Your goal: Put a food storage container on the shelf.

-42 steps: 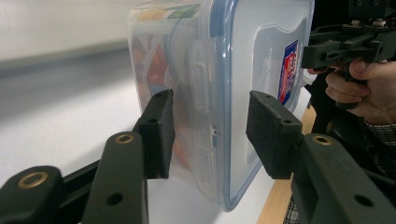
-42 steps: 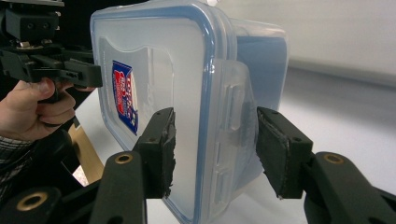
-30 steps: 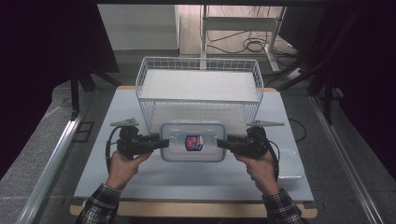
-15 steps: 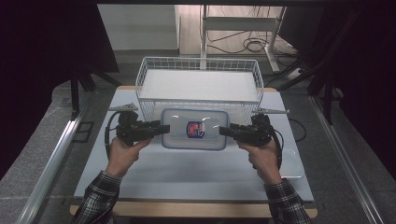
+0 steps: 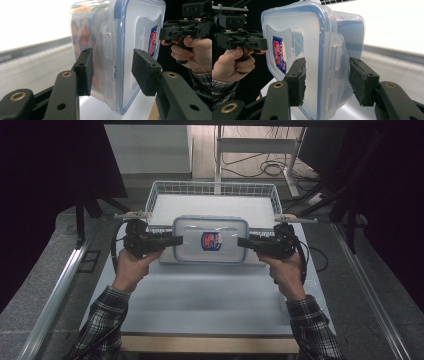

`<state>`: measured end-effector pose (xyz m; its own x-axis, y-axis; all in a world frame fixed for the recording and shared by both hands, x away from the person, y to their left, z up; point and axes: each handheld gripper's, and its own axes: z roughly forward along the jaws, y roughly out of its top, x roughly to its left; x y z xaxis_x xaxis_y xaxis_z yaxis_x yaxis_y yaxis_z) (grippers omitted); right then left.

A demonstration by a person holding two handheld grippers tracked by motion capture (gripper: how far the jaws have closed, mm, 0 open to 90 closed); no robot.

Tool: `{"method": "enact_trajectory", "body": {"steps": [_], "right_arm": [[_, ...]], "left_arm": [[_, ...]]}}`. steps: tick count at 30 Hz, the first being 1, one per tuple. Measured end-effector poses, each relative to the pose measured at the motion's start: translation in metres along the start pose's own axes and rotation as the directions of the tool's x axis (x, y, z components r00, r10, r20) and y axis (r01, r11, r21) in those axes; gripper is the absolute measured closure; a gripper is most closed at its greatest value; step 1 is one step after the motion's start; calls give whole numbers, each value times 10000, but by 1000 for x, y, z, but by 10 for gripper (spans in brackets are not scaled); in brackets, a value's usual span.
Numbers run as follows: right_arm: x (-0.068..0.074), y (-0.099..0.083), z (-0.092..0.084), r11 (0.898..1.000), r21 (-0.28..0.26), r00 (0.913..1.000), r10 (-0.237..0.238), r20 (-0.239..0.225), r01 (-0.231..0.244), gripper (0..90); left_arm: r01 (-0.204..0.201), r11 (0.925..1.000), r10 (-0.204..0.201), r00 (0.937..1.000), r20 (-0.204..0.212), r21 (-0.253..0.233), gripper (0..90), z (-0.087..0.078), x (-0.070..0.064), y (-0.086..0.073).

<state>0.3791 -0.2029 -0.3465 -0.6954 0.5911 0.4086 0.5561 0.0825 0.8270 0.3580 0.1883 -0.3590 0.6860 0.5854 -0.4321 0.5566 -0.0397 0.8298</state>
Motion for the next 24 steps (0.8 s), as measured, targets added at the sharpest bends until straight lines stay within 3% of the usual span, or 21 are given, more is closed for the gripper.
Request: {"method": "enact_trajectory", "body": {"steps": [15,24], "right_arm": [[-6,49,0,9980,-603,9998,-212,16,212,491],[-17,65,3,9966,-822,10000,-55,45,58,491]], "left_arm": [[-149,9995,151,9999,74,-288,532,2,8,47],[-84,9992,90,9999,145,-402,533,11,18,67]]}}
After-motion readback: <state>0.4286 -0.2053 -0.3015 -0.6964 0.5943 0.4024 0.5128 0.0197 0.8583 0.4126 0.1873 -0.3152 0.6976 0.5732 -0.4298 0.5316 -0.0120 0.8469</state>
